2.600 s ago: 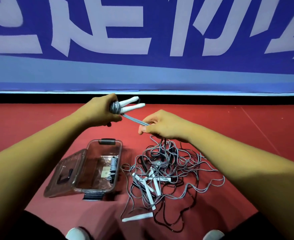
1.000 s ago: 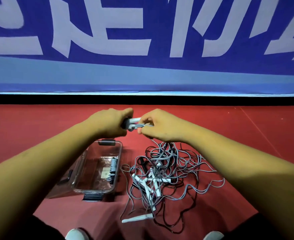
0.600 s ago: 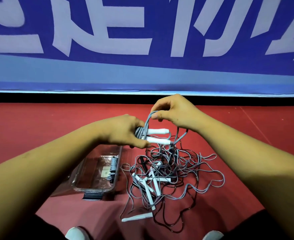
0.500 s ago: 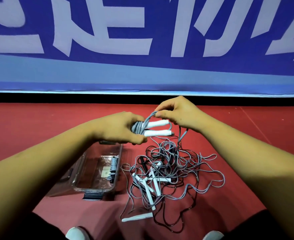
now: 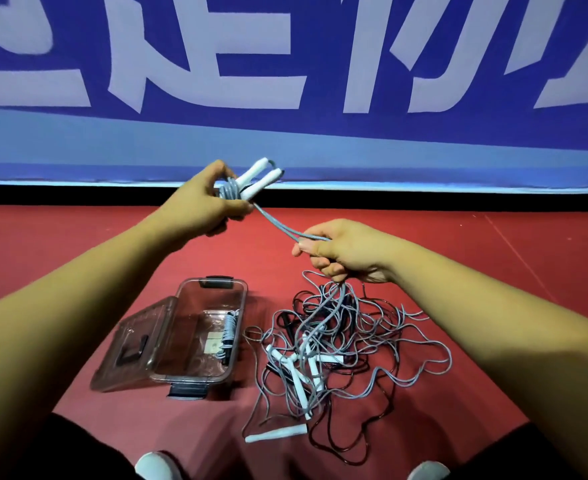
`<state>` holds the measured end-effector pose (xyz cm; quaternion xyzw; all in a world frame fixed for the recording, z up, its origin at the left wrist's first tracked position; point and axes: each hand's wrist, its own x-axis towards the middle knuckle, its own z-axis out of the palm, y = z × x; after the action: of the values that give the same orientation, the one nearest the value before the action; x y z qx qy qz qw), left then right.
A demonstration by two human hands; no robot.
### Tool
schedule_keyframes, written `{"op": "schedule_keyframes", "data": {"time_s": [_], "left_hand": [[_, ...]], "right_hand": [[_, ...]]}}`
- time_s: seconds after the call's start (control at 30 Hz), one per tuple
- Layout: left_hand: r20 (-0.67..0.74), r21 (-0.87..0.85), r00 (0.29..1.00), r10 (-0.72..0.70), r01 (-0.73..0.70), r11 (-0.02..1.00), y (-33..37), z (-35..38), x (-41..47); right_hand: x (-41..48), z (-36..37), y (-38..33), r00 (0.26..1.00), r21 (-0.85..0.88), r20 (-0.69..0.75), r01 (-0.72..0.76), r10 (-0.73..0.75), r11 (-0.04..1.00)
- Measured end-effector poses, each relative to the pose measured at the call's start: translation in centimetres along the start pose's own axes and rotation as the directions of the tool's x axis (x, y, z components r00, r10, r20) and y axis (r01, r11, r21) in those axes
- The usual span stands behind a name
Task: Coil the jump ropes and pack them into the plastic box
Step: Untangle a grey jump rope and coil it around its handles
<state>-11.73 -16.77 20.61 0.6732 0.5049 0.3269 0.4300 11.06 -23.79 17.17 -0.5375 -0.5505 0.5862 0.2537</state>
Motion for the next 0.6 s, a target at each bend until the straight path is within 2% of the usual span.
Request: {"op": "schedule_keyframes", "data": {"time_s": [0.1, 0.17, 0.23, 0.3, 0.37, 0.4, 0.47, 0.6], "left_hand": [[-0.056, 0.267, 0.998, 0.031, -0.015, 0.963, -1.3, -0.8, 0.6], [-0.043, 0.485, 0.993, 0.109, -0.074, 0.871, -2.1, -0.9, 0.9], [0.001, 0.659, 0.986, 0.165, -0.125, 0.742, -2.5, -0.7, 1.0], [0.042, 0.837, 0.979, 0.199, -0.143, 0.528, -2.5, -0.3, 0.7], [0.107, 0.926, 0.977, 0.185, -0.166, 0.338, -2.4, 0.6, 0.1], [0.161, 0.934, 0.975, 0.152, -0.200, 0.296, -2.4, 1.2, -0.2], [0.273, 0.920, 0.960, 0.063, -0.280, 0.276, -2.2, 2.3, -0.7], [0.426, 0.844, 0.904, -0.011, -0.393, 0.364, -0.2, 3.8, -1.7]], "right_hand": [[0.2, 1.1, -1.2, 0.989, -0.232, -0.130, 0.043, -0.074, 0.972], [0.2, 2.0, -1.9, 0.986, -0.388, -0.099, 0.086, -0.134, 0.918], [0.0, 2.9, -2.4, 0.980, -0.526, -0.037, 0.148, -0.196, 0.838], [-0.1, 3.6, -2.8, 0.966, -0.621, -0.011, 0.195, -0.258, 0.759], [-0.1, 3.9, -3.1, 0.947, -0.674, -0.031, 0.217, -0.320, 0.706], [-0.1, 3.8, -3.3, 0.936, -0.688, -0.055, 0.217, -0.348, 0.692], [0.0, 3.2, -3.5, 0.907, -0.697, -0.101, 0.229, -0.409, 0.680], [-0.1, 0.5, -3.4, 0.836, -0.696, -0.206, 0.240, -0.509, 0.677]]}}
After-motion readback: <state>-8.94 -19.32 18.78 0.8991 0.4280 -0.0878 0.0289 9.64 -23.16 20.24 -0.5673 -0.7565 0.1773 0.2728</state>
